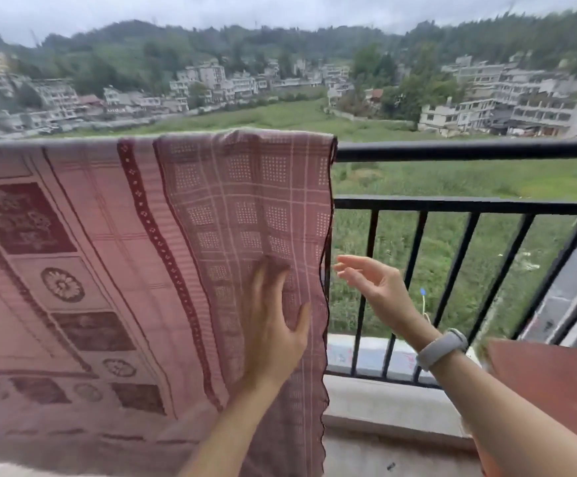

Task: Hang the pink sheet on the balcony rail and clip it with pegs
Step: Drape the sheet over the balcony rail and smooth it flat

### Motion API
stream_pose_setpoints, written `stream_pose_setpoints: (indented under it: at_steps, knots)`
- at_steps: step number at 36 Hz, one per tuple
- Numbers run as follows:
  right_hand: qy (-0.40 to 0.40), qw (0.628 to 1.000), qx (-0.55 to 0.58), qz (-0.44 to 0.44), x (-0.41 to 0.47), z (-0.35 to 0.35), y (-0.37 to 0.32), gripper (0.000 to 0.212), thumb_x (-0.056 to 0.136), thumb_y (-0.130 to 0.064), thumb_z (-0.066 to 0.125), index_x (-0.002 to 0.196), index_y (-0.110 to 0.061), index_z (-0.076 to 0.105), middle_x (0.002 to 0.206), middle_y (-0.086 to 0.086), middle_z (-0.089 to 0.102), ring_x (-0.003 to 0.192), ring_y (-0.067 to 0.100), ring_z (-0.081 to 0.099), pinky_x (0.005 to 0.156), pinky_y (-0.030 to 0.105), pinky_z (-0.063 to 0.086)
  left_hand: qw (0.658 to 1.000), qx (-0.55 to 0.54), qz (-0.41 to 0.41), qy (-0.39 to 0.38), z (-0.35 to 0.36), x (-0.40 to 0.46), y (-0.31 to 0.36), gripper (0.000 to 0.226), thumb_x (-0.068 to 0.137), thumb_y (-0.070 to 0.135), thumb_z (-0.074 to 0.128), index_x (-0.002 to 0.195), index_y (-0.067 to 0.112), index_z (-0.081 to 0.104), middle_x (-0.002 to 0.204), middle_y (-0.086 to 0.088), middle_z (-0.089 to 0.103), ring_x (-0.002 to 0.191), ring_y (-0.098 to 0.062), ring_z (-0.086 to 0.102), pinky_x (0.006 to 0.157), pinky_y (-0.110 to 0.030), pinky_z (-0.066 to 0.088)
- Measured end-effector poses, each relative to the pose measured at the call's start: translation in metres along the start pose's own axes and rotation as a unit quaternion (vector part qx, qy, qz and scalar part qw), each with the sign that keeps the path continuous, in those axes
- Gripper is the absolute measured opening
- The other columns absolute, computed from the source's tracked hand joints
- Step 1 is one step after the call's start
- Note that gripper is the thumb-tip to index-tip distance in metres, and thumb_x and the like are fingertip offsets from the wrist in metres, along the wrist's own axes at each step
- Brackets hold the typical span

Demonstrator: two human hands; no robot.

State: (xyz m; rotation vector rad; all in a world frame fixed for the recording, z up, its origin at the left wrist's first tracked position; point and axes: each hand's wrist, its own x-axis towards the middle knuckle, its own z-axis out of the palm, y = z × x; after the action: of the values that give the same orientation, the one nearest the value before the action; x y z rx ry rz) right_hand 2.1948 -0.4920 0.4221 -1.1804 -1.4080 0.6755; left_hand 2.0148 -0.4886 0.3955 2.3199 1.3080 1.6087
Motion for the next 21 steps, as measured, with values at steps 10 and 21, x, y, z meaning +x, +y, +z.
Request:
stream_pose_setpoints:
  at_steps: [10, 21]
  knots:
    - [-0.054, 0.995, 0.009, 0.087, -0.031, -0.043, 0.069, 0.017, 0.089, -0.012, 0.056, 0.102, -0.007, 0.066, 0.088, 0.005, 0.069, 0.082, 0.012, 0.065, 0.078, 0.023, 0.051, 0.970, 0.080, -0.216, 0.083, 0.054, -0.027, 0.047, 0.058, 0.077, 0.041, 0.066, 0.120, 0.013, 0.040, 0.133, -0.015, 0.043, 0.125, -0.027, 0.039, 0.106, -0.038, 0.032]
    - [-0.212, 0.976, -0.029, 0.049, -0.016, 0.008, 0.078, 0.046, 0.085, -0.020, 0.062, 0.129, -0.019, 0.048, 0.120, 0.003, 0.057, 0.103, 0.014, 0.053, 0.087, 0.026, 0.043, 0.934, 0.154, -0.294, 0.130, 0.005, -0.082, 0.012, 0.021, 0.090, 0.022, 0.057, 0.080, 0.005, 0.052, 0.075, -0.012, 0.063, 0.070, -0.033, 0.056, 0.061, -0.034, 0.038]
